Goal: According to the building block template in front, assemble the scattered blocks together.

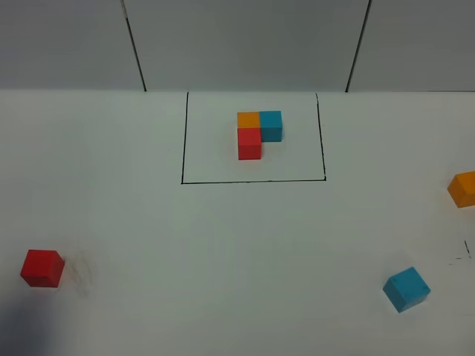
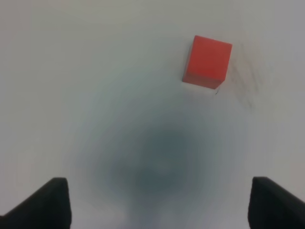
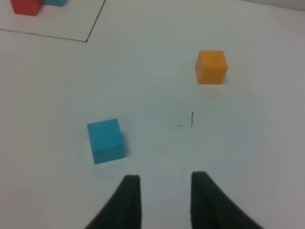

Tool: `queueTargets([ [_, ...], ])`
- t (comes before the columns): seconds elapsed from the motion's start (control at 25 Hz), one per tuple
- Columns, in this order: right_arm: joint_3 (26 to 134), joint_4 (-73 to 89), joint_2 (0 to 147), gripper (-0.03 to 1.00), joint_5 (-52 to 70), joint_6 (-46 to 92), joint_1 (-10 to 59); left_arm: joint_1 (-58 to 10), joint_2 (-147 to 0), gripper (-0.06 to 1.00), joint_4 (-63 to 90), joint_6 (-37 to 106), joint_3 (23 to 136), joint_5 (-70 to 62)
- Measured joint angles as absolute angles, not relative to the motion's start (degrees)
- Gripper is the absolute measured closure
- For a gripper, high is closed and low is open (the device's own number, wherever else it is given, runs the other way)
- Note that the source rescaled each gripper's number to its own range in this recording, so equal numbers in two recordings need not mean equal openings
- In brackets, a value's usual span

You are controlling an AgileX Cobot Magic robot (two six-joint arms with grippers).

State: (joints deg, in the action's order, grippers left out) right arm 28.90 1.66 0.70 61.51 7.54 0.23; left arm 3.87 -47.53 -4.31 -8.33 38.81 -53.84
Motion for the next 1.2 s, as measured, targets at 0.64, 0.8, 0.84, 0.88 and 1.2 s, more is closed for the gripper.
queueTargets([
  [0.64, 28.9, 1.66, 0.7, 0.93, 61.51, 7.54, 0.23, 3.87, -80.97, 0.29, 3.56, 2.69, 43.39, -37.23],
  [0.8, 28.9, 1.66, 0.7, 0.93, 61.51, 7.54, 0.23, 3.87, -84.38, 0.29, 6.42, 5.78, 43.67, -35.26],
  [0.84, 28.9, 1.66, 0.7, 0.93, 61.51, 7.54, 0.23, 3.87, -85.19, 0.29, 7.24, 6.49, 43.82, -34.99],
  [0.88, 28.9, 1.66, 0.7, 0.93, 61.51, 7.54, 0.23, 3.87, -85.82, 0.29, 7.95, 7.18, 43.95, -34.92],
  [1.2, 28.9, 1.66, 0.7, 0.93, 61.51, 7.54, 0.23, 3.87, -90.42, 0.29, 8.29, 7.92, 44.12, -32.09],
])
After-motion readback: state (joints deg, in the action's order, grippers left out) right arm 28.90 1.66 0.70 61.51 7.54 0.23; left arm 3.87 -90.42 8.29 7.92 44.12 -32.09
